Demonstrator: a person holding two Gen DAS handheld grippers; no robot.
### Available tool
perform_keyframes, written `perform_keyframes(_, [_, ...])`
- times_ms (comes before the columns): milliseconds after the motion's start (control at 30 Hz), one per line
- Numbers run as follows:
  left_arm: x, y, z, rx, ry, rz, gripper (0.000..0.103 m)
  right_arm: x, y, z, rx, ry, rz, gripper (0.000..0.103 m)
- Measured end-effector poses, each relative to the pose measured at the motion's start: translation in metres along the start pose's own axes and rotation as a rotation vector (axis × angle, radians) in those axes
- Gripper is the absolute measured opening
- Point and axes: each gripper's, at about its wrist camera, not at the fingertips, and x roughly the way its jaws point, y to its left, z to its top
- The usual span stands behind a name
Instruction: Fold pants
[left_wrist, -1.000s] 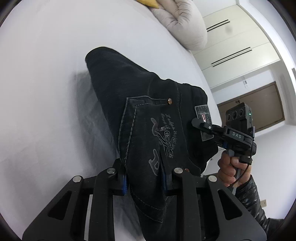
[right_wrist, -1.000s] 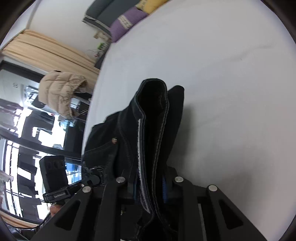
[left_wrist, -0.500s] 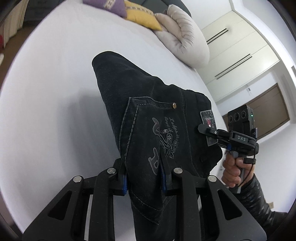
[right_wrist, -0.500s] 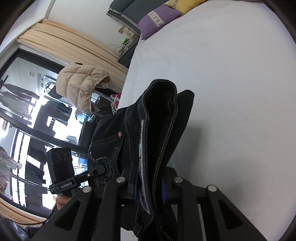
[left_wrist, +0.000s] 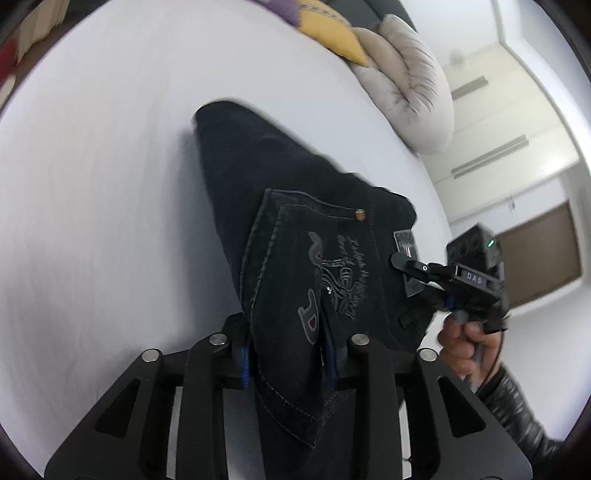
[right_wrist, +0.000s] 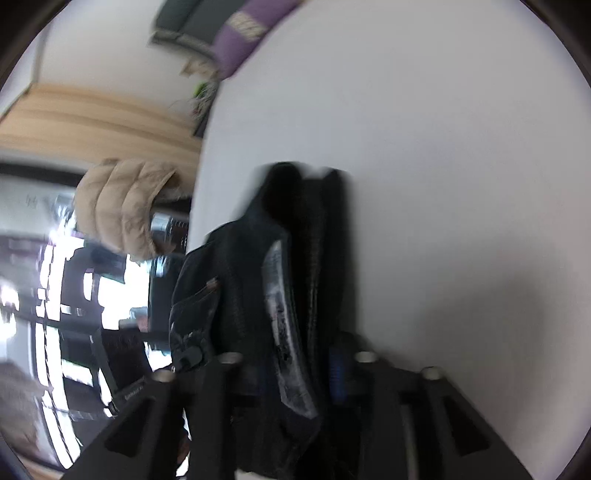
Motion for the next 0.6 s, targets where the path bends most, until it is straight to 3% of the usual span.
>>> perform_keyframes(33, [0.0,0.012,-0.002,-0.035,-0.011,-0.041,0.033,0.0,-0.011,-0.002,0.031,-0.02,0.069,0.034])
perform_keyframes(100, [0.002,0.018,-0.007,-0.062,-0.029,-0.087,0.033,0.0,-0.016,-0.005,0.021,-0.039,0.109,0.034])
perform_keyframes(233, [-0.004,0.017,-0.011,-0.054,-0.056,-0.072,0.033,-0.007,-0.005,-0.01,0.001,-0.06,0.093,0.051])
perform_keyframes(300, [-0.015,0.012,-0.015,-0.052,-0.094,-0.025,0.039,-0.021,0.003,-0.019,-0.005,-0.098,0.05,0.069])
perform_keyframes(333, [-0.027,0.006,-0.019,-0.036,-0.128,0.014,0.042,-0.027,0.009,-0.024,-0.018,-0.118,0.026,0.072])
perform_keyframes(400, [-0.039,-0.02,-0.029,0.009,-0.189,0.069,0.062,-0.041,0.018,-0.038,-0.063,-0.15,-0.038,0.073])
perform_keyframes(600, [-0.117,-0.111,-0.085,0.242,-0.48,0.341,0.098,-0.091,0.047,-0.087,-0.138,-0.302,-0.144,0.074])
